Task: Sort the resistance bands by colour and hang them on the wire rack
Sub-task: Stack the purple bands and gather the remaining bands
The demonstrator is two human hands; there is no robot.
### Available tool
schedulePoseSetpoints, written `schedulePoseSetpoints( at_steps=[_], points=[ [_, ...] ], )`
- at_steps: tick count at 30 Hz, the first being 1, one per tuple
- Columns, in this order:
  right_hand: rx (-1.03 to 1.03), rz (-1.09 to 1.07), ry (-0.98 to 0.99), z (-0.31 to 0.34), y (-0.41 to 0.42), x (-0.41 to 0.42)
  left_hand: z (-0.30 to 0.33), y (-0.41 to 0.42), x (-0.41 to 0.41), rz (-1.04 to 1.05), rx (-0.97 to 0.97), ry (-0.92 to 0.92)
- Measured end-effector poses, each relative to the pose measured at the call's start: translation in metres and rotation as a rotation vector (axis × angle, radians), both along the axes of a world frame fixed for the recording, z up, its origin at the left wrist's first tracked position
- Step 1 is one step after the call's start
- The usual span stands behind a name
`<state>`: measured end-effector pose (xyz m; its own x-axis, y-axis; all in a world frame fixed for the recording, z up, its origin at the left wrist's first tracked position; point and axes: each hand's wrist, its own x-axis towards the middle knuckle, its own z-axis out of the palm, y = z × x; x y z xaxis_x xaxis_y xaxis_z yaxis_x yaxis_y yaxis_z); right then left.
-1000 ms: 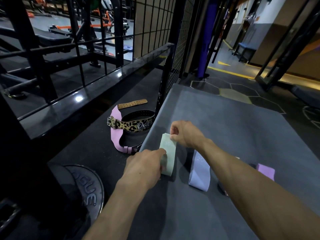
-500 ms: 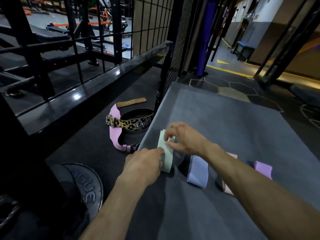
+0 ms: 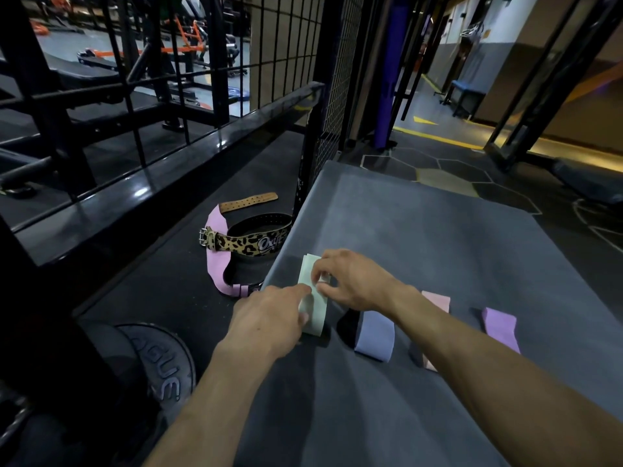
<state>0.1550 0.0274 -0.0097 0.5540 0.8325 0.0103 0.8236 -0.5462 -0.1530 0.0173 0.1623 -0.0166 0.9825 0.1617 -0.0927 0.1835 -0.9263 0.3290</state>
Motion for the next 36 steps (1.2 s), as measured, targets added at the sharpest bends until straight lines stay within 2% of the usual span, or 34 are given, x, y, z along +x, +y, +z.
schedulePoseSetpoints(
  at_steps=[25,36],
  points=[
    [0.004,0.011,-0.028,0.0031,0.0009,0.0006,0.0033,0.0002,-0.0005,0.027,0.038,0.015],
    [0.024,-0.068,-0.068,-0.0004,-0.0066,0.0093,0.0034,0.002,-0.0005,0.033,0.02,0.028]
  ],
)
